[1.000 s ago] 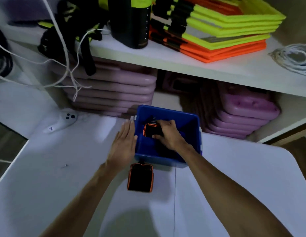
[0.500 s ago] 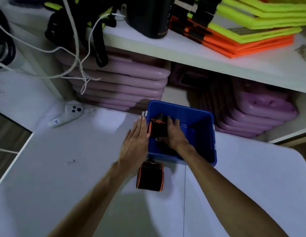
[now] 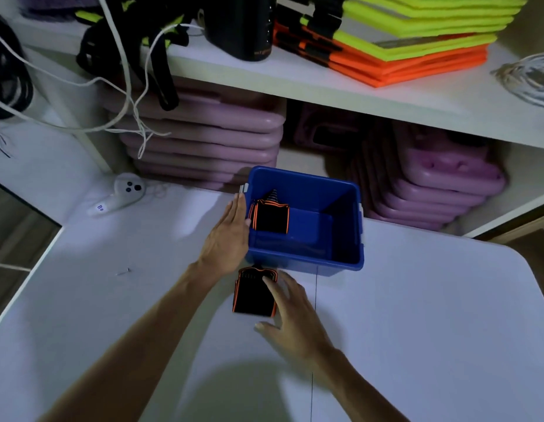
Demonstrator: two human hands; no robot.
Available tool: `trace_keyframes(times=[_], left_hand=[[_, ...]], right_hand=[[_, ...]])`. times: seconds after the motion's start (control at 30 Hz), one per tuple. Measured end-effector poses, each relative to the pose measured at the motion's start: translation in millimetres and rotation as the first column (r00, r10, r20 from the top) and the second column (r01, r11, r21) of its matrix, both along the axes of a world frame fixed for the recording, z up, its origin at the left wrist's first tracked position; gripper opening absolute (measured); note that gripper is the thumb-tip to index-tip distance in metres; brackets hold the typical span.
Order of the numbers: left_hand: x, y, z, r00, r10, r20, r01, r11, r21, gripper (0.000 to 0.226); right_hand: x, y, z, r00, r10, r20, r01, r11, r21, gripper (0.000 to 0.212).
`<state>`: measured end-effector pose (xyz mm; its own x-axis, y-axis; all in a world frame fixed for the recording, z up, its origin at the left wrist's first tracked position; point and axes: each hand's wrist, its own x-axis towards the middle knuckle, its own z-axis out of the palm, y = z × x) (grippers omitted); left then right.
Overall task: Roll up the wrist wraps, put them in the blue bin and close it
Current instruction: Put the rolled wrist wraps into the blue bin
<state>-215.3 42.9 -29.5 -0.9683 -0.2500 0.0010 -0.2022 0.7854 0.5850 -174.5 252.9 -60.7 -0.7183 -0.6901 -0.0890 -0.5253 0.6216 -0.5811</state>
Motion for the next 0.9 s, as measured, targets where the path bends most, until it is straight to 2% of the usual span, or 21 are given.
trace_keyframes(times=[0.1, 0.4, 0.63, 0.9], left_hand=[[0, 1, 1, 1.0, 0.006, 0.008, -0.006, 1.0, -0.011, 0.057], [3, 5, 12, 0.999, 0.007, 0.039, -0.009, 0.999, 0.034, 0.059], [4, 5, 15, 0.997, 0.019, 0.07, -0.022, 0.999, 0.035, 0.059], [5, 2, 15, 0.998, -0.008, 0.067, 0.006, 1.0, 0.025, 0.06]], right_hand=[[-9, -5, -16, 0.999, -0.038, -0.008, 0.038, 0.999, -0.002, 0.086], [-11, -4, -28, 0.952, -0.056, 0.301, 0.115, 0.977, -0.18, 0.063], [-18, -9, -22, 0.947, -0.065, 0.313, 0.131, 0.972, -0.195, 0.056], [-4, 13, 14, 0.974, -0.048, 0.221, 0.114, 0.948, -0.298, 0.053]])
